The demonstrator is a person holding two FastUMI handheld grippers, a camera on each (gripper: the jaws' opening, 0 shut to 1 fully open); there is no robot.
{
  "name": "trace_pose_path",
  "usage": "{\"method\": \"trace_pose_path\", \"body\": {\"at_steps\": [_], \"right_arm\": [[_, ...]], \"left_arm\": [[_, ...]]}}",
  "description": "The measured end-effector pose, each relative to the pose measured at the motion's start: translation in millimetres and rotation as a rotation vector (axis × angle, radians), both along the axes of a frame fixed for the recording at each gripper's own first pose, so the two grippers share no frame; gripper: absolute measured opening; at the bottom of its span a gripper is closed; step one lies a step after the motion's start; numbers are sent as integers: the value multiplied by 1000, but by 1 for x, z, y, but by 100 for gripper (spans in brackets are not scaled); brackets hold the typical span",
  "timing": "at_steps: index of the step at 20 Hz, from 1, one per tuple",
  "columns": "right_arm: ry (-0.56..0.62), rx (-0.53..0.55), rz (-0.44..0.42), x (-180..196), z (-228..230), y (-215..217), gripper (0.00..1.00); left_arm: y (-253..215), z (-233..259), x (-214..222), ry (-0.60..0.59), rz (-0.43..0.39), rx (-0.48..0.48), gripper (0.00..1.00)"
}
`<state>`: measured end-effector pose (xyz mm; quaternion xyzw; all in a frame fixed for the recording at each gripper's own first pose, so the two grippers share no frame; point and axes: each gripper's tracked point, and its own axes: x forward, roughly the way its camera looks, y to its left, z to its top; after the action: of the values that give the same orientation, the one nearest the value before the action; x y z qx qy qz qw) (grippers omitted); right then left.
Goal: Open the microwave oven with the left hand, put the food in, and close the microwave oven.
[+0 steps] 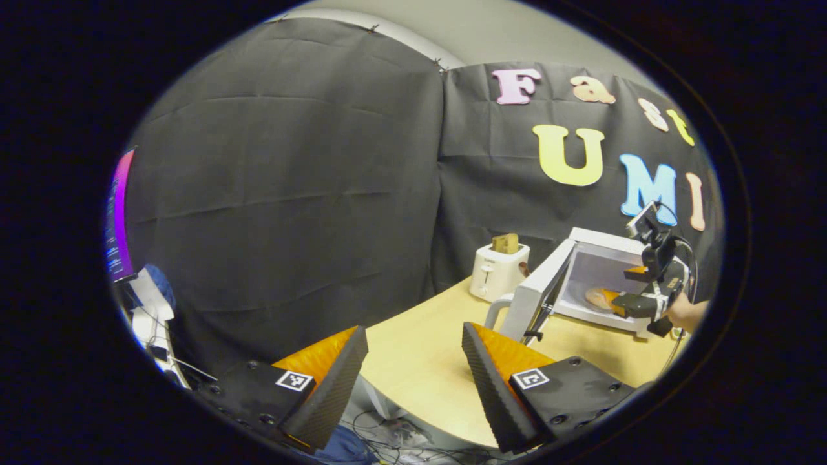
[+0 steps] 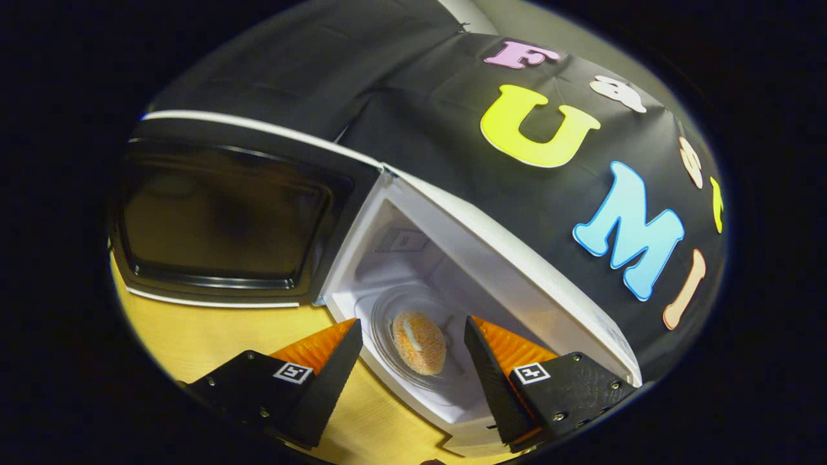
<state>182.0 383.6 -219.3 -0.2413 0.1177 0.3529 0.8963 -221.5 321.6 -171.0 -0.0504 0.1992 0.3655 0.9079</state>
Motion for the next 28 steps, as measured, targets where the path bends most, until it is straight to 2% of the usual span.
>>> {"method": "trace_pose_path", "body": {"at_steps": [5, 11, 14, 16, 18, 19, 21, 23, 24, 28], "right_arm": [[-24, 119, -22, -36, 65, -29, 97], [-54, 245, -128, -65, 124, -82, 97], [-63, 267, -195, -76, 136, -112, 97], [-73, 257, -235, -82, 141, -133, 97], [-94, 240, -270, -87, 146, -151, 96], [-100, 236, -285, -90, 148, -159, 97], [-98, 238, -313, -96, 149, -172, 97], [-85, 246, -340, -101, 148, -183, 97], [-78, 250, -351, -103, 148, -188, 97], [-55, 255, -382, -109, 143, -205, 97]], "left_arm": [[41, -23, 41, -26, -77, -17, 95], [67, -70, 96, 9, -193, -43, 96], [62, -88, 117, 27, -262, -66, 89], [55, -103, 128, 46, -290, -88, 77], [45, -108, 137, 41, -315, -102, 49], [42, -110, 141, 35, -331, -108, 22], [24, -114, 148, 24, -382, -131, 16], [20, -104, 141, 36, -388, -98, 10], [22, -105, 151, 45, -393, -93, 7], [-19, -98, 154, 27, -492, -161, 7]]}}
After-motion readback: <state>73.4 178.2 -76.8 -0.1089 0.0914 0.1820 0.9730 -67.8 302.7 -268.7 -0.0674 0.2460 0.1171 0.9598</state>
